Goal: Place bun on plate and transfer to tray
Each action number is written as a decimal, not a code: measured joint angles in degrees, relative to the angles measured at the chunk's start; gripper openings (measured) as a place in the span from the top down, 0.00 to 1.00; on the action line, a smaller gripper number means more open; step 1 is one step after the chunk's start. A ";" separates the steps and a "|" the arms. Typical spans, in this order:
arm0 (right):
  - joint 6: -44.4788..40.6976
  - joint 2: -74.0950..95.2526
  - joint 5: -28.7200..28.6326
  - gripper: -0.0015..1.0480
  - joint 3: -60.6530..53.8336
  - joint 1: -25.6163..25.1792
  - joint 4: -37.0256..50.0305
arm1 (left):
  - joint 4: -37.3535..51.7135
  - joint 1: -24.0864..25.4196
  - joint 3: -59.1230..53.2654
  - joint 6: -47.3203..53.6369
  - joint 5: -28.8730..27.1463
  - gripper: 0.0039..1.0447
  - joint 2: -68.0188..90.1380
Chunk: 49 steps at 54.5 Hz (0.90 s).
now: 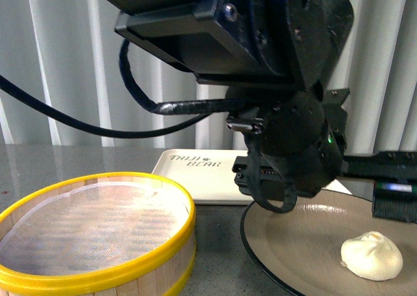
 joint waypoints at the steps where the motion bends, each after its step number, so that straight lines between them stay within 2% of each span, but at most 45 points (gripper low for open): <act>1: 0.00 0.02 0.00 0.08 0.00 0.00 0.00 | 0.59 0.50 -0.15 -0.24 0.20 0.06 -0.50; 12: -0.02 0.02 0.00 0.08 0.00 0.00 0.00 | 4.42 9.25 -2.32 -8.63 1.81 0.06 -4.94; 17: 0.00 0.00 0.00 0.08 0.00 0.00 0.00 | 4.28 15.72 -2.43 -15.61 -0.96 0.06 -5.38; 24: 0.00 0.00 0.02 0.08 0.00 0.00 0.00 | 1.66 22.97 -4.79 -19.23 -9.68 0.06 -7.32; 30: 0.00 0.02 -0.02 0.08 0.00 0.00 0.02 | 1.51 25.86 -5.20 -20.04 -11.17 0.06 -8.20; 37: 0.00 0.02 -0.04 0.08 0.00 0.02 0.00 | 1.70 25.11 -5.31 -20.13 -10.93 0.06 -8.57; 40: 0.00 0.00 0.02 0.08 0.00 0.00 0.00 | 12.52 24.46 -10.58 -15.19 -15.91 0.13 -10.38; 42: 0.00 0.02 0.11 0.08 0.00 0.00 0.00 | 24.04 24.22 -16.79 -10.88 -18.88 0.20 -12.35; 45: 0.00 0.00 0.17 0.08 0.00 0.00 0.00 | 40.96 24.46 -28.26 -2.58 -19.21 0.32 -16.94; 49: 0.00 0.00 0.15 0.08 0.00 0.00 0.00 | 53.42 26.10 -39.36 1.68 -18.78 0.46 -22.45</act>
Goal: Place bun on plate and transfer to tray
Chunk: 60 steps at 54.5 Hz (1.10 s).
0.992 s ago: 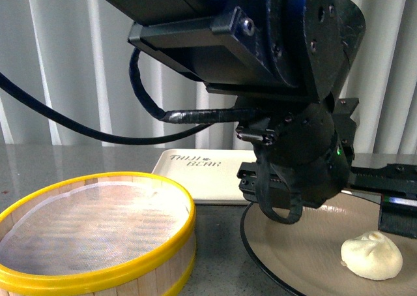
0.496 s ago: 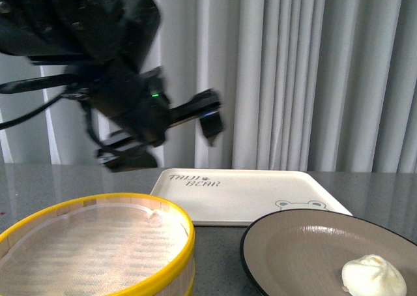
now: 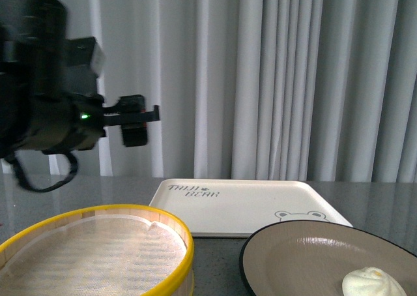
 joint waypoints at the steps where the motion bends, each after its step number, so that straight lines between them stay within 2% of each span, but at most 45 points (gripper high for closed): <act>1: 0.00 0.00 -0.02 0.08 0.00 0.00 0.00 | 1.97 0.50 -2.32 0.66 0.24 0.49 -1.22; 6: 0.00 0.00 -0.15 0.08 0.00 0.00 0.00 | 7.87 3.06 -12.26 2.62 0.83 0.66 -6.47; 16: -0.02 0.00 -0.13 0.08 0.00 0.00 0.00 | 12.48 4.68 -26.12 3.54 3.93 0.97 -13.25; 32: 0.00 0.00 -0.13 0.08 0.00 0.00 0.00 | 15.30 7.96 -41.59 4.11 6.73 0.96 -25.70; 37: 0.00 0.00 -0.13 0.08 0.00 0.00 0.00 | 15.21 8.37 -44.13 4.11 7.32 0.96 -28.50; 42: 0.00 0.00 -0.13 0.08 0.00 0.00 0.00 | 14.38 11.28 -46.80 4.13 10.82 0.96 -32.13; 60: 0.00 0.00 -0.13 0.08 0.00 0.00 0.00 | 8.72 12.39 -52.76 4.13 11.04 0.96 -43.56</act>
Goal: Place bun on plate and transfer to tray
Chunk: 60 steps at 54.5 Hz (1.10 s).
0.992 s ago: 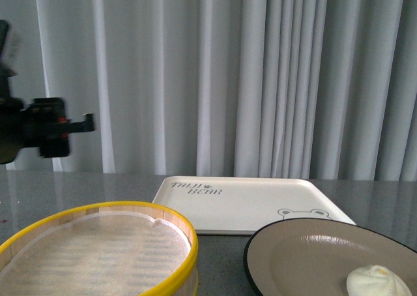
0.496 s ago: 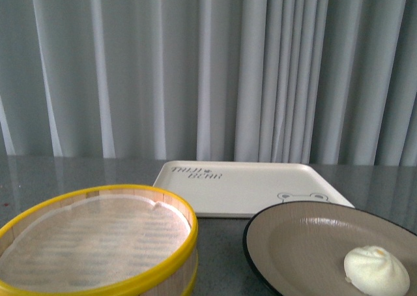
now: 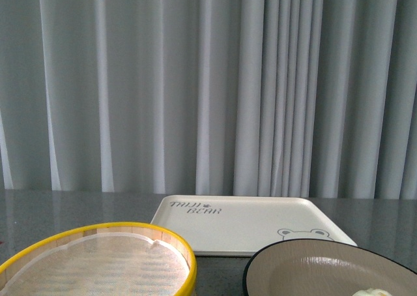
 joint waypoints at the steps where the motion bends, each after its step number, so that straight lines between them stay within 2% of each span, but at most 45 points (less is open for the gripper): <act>1: 0.00 0.00 0.00 0.08 0.00 0.00 0.00 | -0.46 0.00 -0.26 0.00 0.00 0.96 -0.72; 12: 0.00 0.00 0.00 0.08 0.00 0.00 0.00 | -0.39 0.00 -3.76 0.00 0.00 0.96 -4.61; 60: 0.00 0.00 0.00 0.08 0.00 0.00 0.00 | -27.10 0.00 -3.89 0.00 0.07 0.96 -33.20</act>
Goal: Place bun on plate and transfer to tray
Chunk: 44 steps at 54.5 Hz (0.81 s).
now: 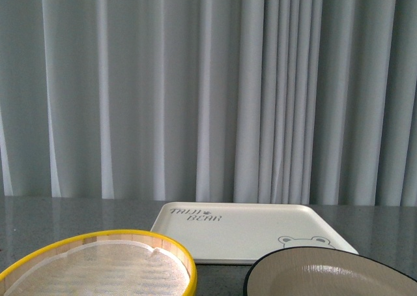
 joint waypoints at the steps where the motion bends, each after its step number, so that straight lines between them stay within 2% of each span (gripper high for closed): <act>1: 0.00 0.00 0.00 0.08 0.00 0.00 0.00 | -0.39 0.00 0.00 0.00 0.00 0.96 -0.39; 21: 0.00 0.00 0.00 0.08 0.00 0.00 0.00 | -6.78 0.00 0.00 0.00 0.02 0.96 -6.78; 26: 0.00 0.00 0.00 0.08 0.00 0.00 0.00 | -15.37 0.00 0.00 0.00 0.04 0.96 -13.35; 39: 0.00 0.00 -0.02 0.08 0.00 0.00 0.00 | -16.55 0.00 0.00 0.02 0.04 0.96 -16.15; 42: 0.00 0.00 -0.02 0.08 0.00 0.00 0.00 | -16.55 0.00 0.00 0.00 0.04 0.92 -16.15; 44: -0.02 0.00 -0.02 0.08 0.00 0.00 0.00 | -16.55 0.00 0.00 0.00 0.04 0.85 -16.15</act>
